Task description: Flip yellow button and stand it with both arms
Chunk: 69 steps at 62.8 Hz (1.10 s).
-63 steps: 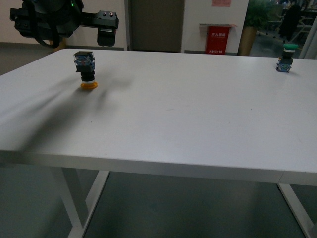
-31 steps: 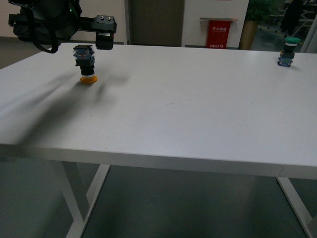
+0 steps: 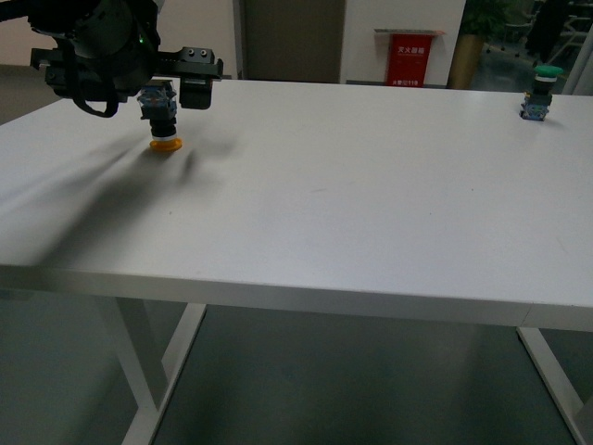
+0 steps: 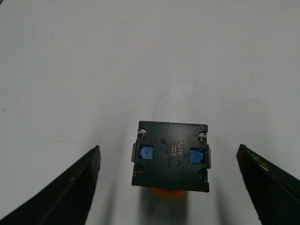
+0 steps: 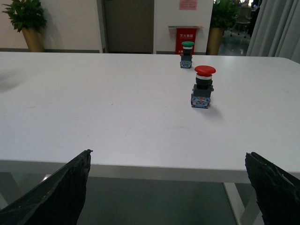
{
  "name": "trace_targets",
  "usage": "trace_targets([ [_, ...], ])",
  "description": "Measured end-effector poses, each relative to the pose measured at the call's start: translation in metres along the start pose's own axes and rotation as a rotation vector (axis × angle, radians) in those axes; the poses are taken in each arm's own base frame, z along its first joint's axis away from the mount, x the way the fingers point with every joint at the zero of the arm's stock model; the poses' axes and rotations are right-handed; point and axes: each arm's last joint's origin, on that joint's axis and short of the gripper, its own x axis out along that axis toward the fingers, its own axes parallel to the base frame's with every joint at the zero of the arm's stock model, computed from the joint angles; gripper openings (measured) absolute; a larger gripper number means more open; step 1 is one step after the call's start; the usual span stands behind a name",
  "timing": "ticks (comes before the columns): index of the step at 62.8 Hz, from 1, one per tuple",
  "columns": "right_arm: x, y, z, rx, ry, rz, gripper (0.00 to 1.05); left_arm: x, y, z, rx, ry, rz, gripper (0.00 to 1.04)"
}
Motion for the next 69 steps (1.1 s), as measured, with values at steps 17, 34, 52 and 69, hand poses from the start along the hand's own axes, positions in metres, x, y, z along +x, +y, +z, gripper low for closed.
trace_targets([
  [17,0.000,0.000,0.000,0.000,0.000,0.000,0.98,0.001,0.000,0.001,-0.002,-0.009,-0.006,0.40],
  [34,0.000,0.000,0.000,0.000,0.000,0.000,0.98,0.001,-0.002,0.004,-0.005,-0.026,-0.025,0.37],
  [52,0.000,0.000,0.000,0.000,0.000,0.000,0.98,-0.039,-0.025,0.033,-0.132,-0.170,-0.283,0.37],
  [69,0.000,0.000,0.000,0.000,0.000,0.000,0.98,-0.116,-0.074,0.076,-0.398,-0.298,-0.828,0.37],
])
